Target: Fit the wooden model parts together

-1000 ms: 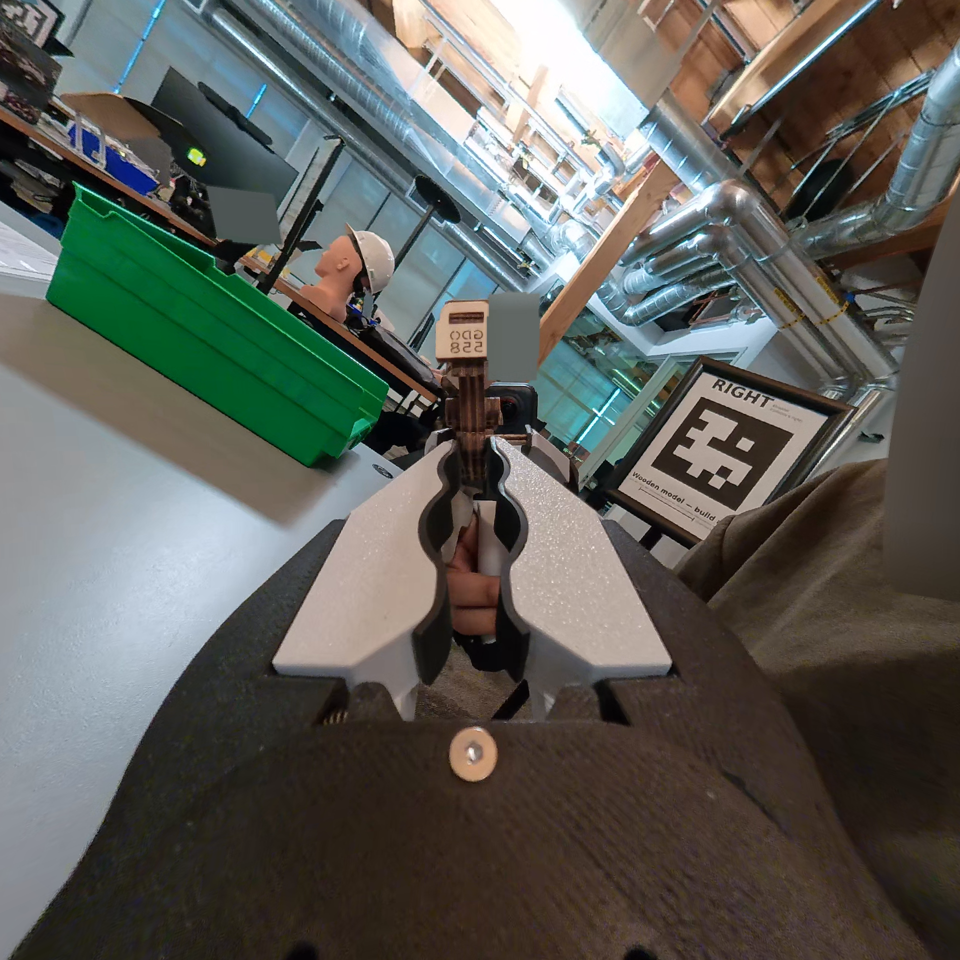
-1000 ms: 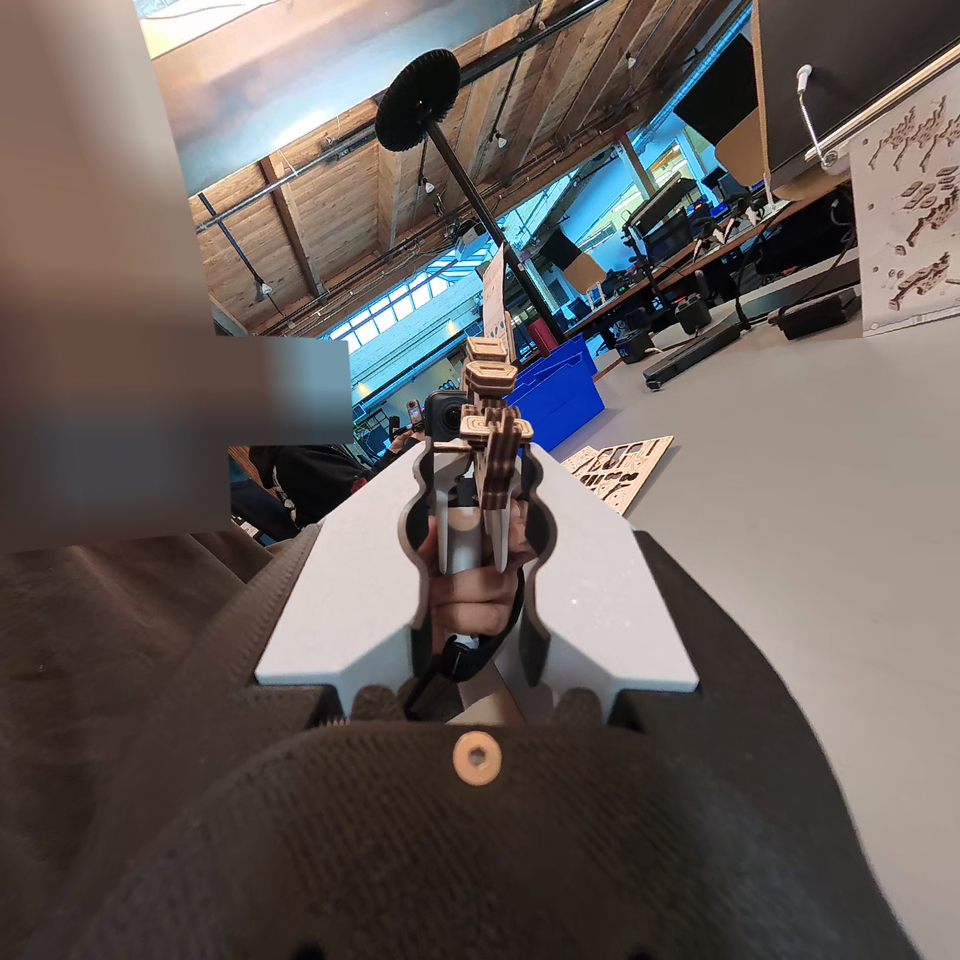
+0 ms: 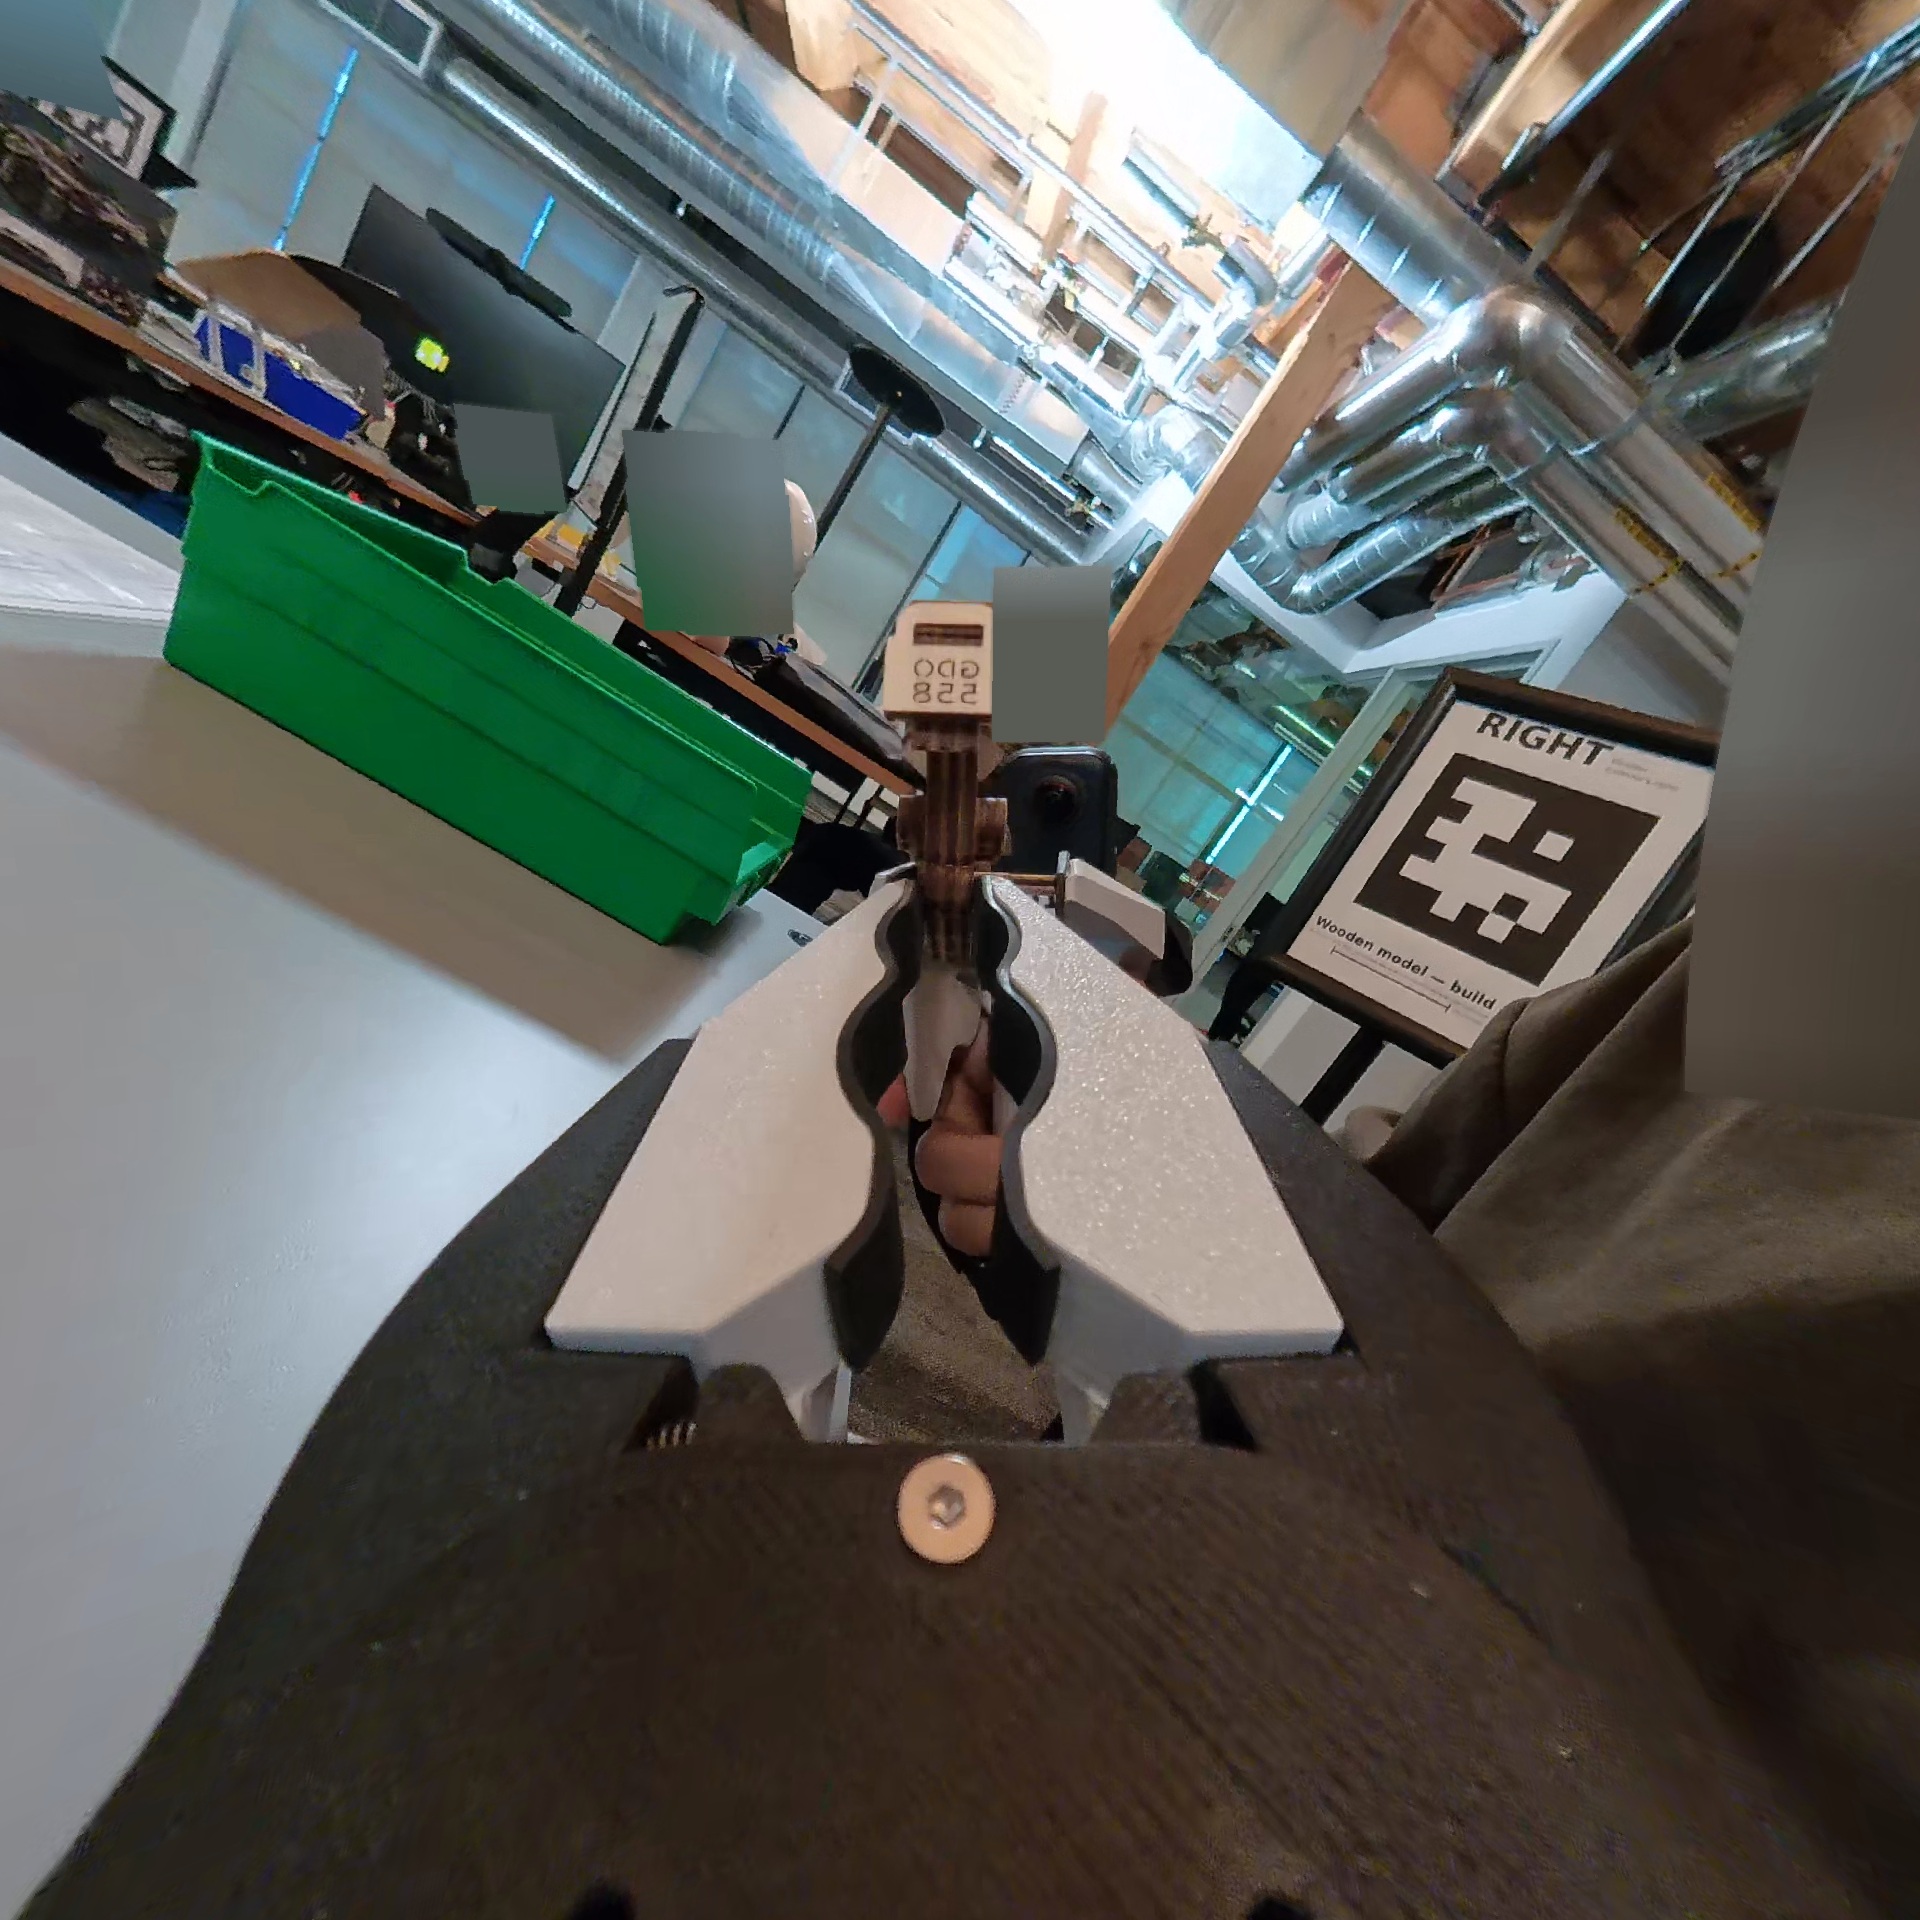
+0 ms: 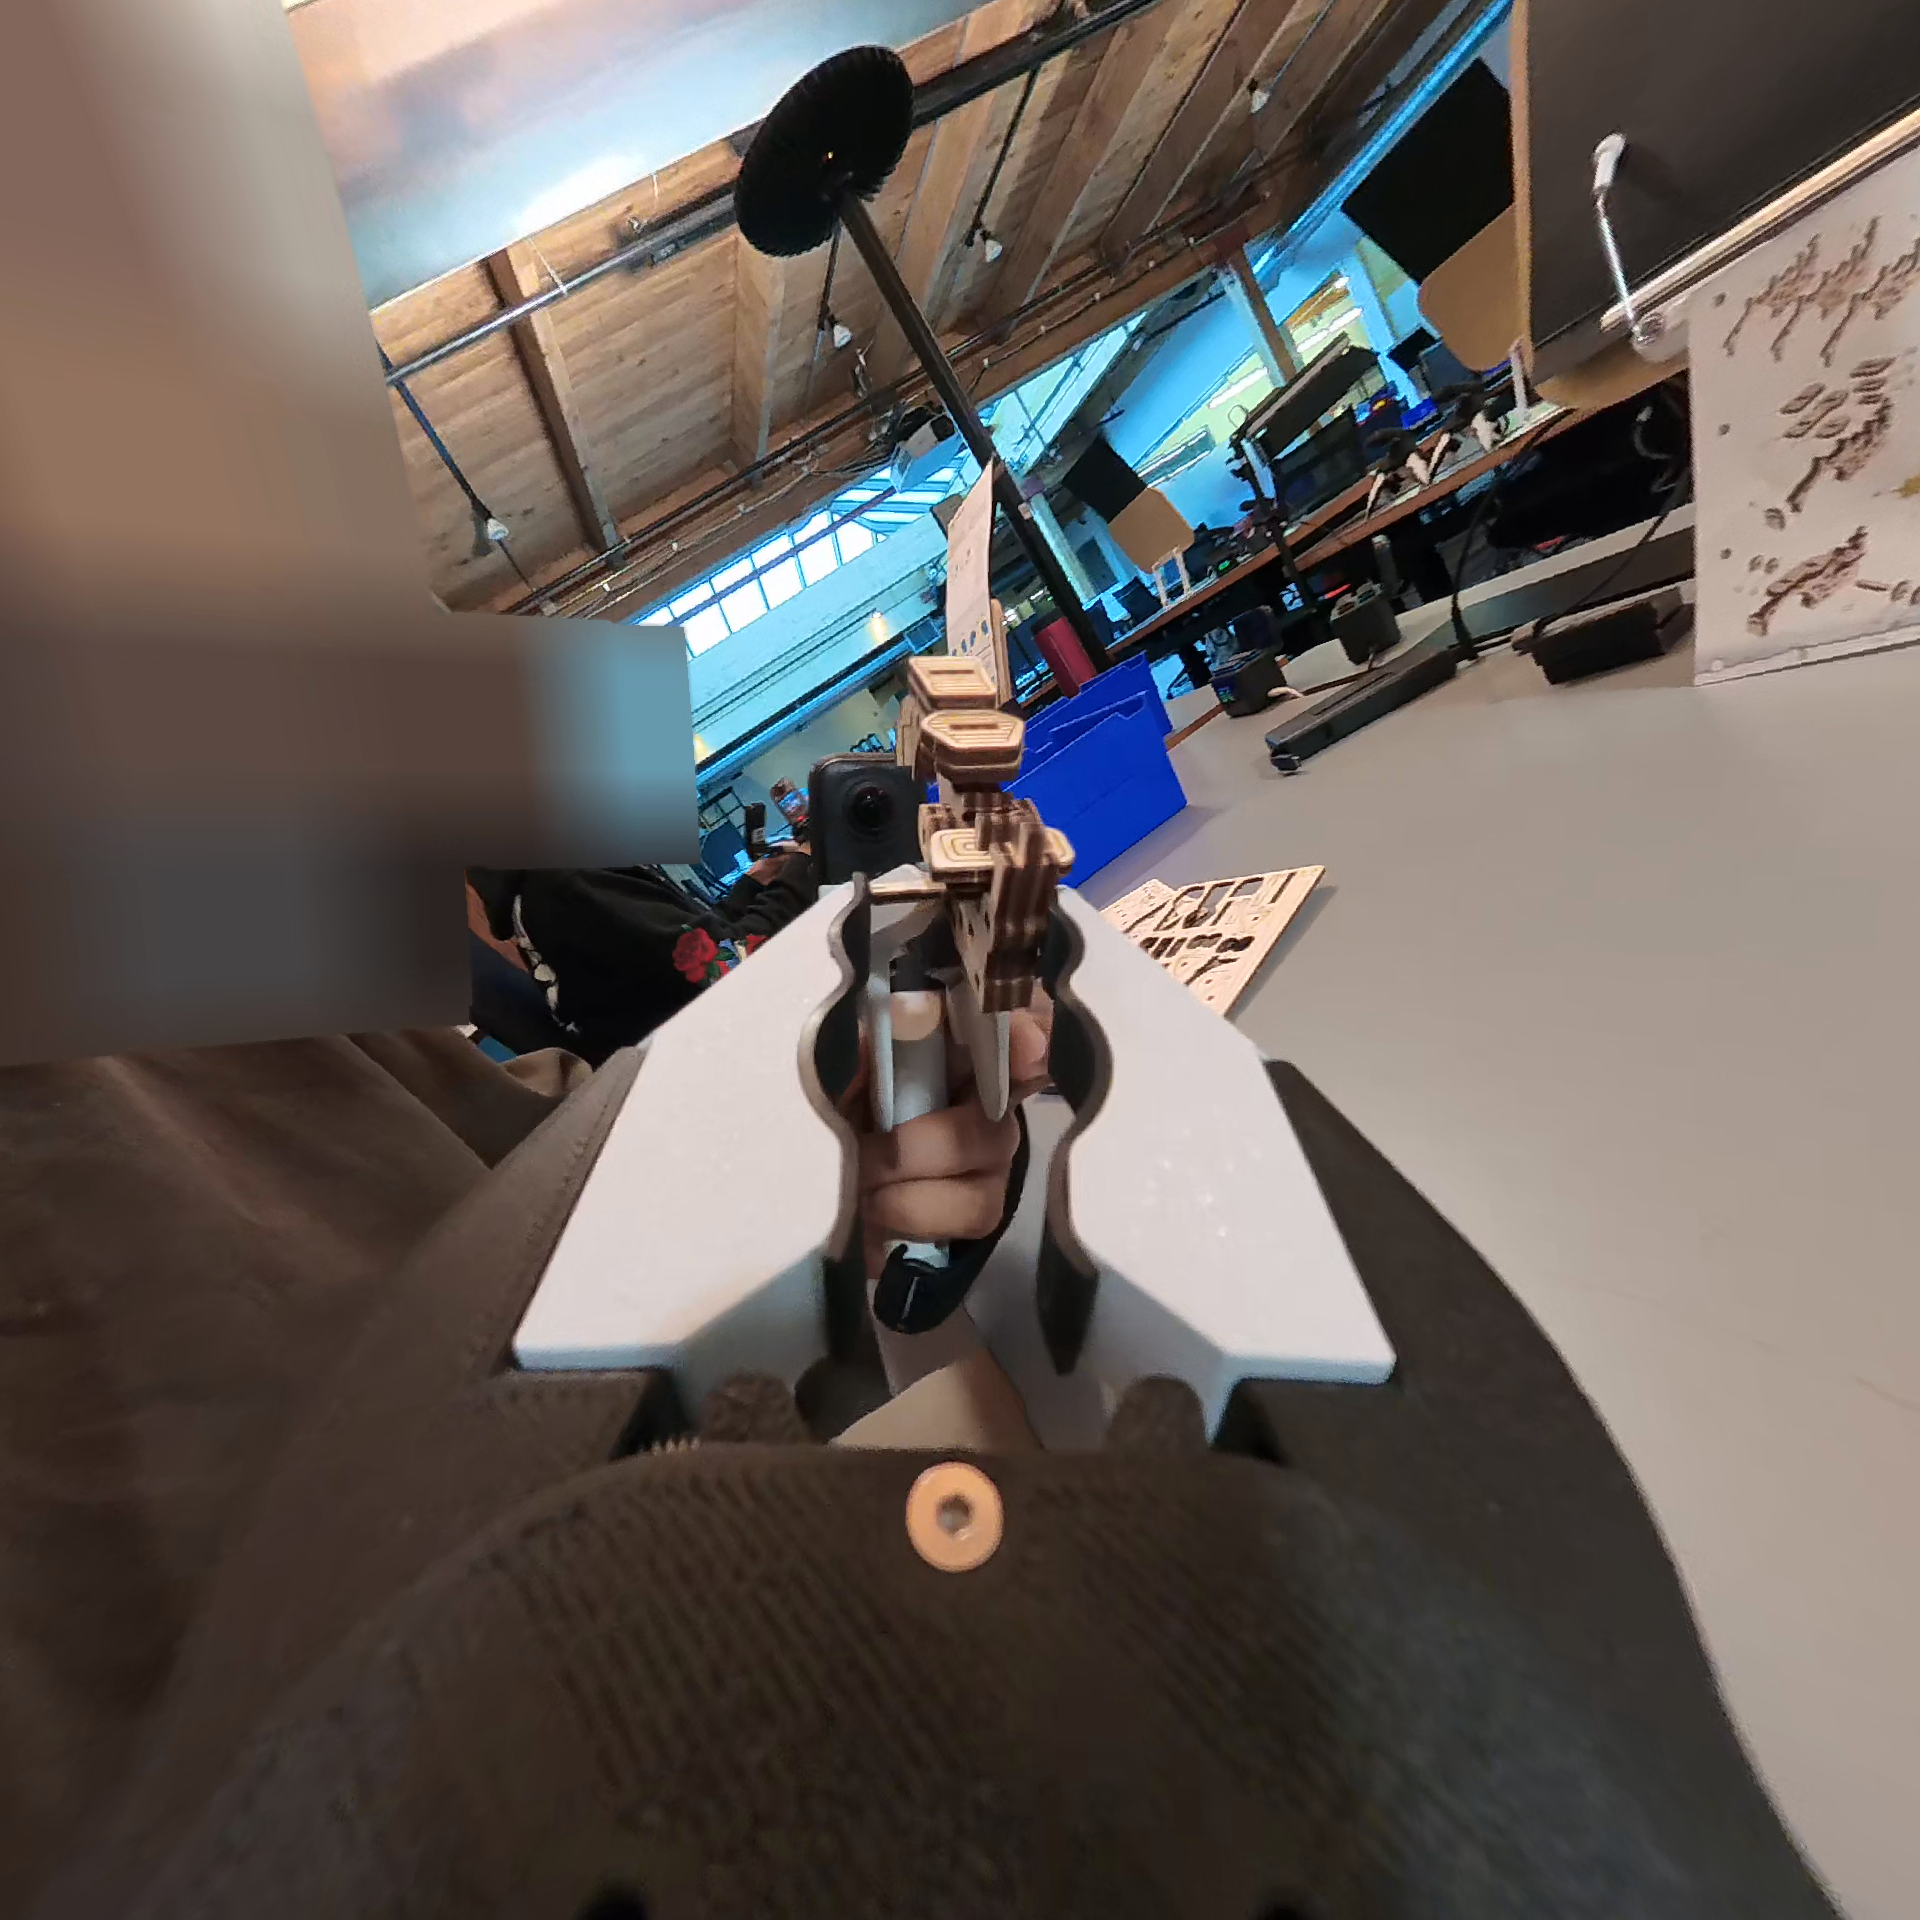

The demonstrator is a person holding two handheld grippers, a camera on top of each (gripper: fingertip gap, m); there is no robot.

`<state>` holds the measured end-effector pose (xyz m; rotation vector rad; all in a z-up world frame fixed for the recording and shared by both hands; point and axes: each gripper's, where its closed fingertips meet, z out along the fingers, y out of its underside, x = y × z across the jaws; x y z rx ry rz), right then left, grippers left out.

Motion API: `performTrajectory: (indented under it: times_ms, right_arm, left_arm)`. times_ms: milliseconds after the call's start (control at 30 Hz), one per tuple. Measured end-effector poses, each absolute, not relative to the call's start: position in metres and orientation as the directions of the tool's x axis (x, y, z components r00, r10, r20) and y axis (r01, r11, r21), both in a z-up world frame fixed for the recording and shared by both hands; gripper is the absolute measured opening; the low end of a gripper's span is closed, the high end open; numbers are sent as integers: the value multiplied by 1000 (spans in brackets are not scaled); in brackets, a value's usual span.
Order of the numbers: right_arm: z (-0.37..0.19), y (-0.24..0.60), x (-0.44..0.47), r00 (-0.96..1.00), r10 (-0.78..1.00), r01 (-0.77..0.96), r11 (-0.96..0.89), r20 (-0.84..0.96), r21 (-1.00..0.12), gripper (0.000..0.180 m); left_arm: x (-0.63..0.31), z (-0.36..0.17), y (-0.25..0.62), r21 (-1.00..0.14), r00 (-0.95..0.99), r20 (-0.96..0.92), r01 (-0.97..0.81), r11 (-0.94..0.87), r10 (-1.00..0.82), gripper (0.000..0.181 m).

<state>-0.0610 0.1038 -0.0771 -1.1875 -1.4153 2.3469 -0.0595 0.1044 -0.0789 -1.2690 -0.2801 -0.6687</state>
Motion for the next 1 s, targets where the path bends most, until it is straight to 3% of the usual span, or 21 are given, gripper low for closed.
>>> performTrajectory:
  times_ms: [333, 533, 1000]
  right_arm:
    - [-76, 104, -60, -676, 500, 241, -544, -541, -804, 32]
    - [-72, 106, -57, -690, 495, 219, -552, -528, -805, 19]
    - [-72, 98, -53, -705, 471, 242, -543, -530, -804, 31]
  left_arm:
    - [-60, -74, 103, -744, 750, 575, 646, 171, -328, 5]
    - [-56, -71, 101, -768, 764, 537, 618, 167, -356, 6]
    - [-53, -71, 102, -779, 774, 524, 604, 166, -356, 6]
